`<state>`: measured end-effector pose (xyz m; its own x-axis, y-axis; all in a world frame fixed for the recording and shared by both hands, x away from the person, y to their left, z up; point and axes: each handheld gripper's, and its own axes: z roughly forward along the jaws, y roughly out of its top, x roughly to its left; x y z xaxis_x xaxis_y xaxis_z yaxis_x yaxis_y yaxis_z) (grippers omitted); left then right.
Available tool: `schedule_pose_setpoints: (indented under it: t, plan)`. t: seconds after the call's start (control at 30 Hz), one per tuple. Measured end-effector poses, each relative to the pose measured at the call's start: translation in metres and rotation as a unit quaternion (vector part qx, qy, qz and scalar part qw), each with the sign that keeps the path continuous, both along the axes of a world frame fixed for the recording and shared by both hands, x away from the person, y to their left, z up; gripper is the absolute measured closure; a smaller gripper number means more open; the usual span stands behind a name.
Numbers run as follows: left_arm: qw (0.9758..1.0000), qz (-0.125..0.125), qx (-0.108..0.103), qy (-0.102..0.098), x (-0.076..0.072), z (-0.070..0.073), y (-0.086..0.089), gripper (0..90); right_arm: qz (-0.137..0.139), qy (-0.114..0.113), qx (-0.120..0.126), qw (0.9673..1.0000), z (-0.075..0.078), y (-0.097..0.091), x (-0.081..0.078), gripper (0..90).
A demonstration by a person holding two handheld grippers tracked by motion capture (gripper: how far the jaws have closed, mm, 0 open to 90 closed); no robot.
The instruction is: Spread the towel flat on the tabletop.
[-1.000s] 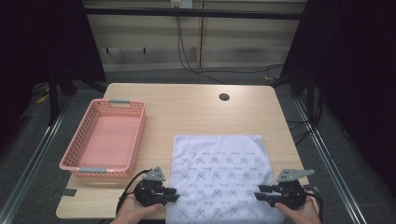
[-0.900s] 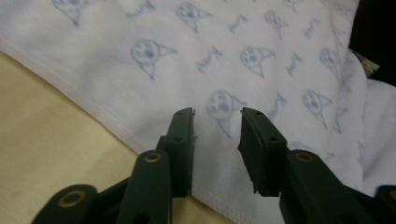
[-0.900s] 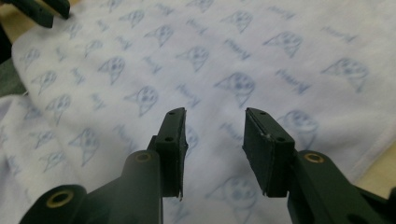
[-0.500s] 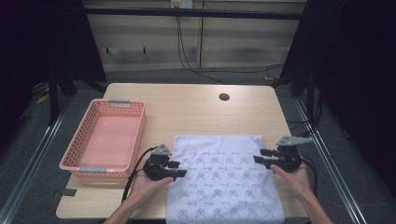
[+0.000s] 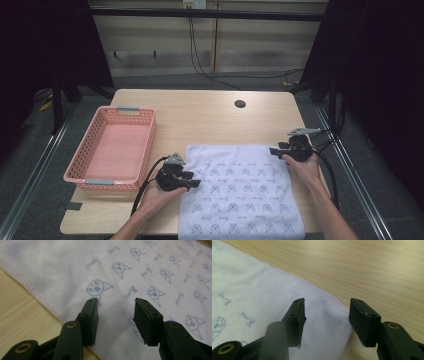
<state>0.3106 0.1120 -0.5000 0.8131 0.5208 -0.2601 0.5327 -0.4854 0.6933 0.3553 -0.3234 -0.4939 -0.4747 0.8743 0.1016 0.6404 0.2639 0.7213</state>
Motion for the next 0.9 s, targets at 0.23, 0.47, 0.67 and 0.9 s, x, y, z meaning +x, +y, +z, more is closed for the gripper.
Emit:
schedule_pose_setpoints:
  t: [0.23,0.47,0.67,0.9]
  plan:
    - [1.0,-0.001,0.005,-0.001,-0.001,0.001,-0.002,51.5,-0.006,0.0,-0.025,0.9997,-0.005,-0.004,-0.001,44.6]
    - [0.9999,-0.002,-0.005,0.016,0.001,0.001,0.0,51.5,0.004,0.007,-0.024,0.9997,-0.011,-0.002,-0.006,60.5]
    - [0.9986,-0.036,-0.009,0.037,-0.007,0.002,-0.007,54.9,0.018,0.024,-0.003,0.9995,-0.009,-0.002,-0.014,84.9]
    - [1.0,0.002,-0.007,0.004,0.013,0.01,-0.007,49.5,0.018,0.028,0.004,0.9994,-0.005,-0.012,-0.029,85.9]
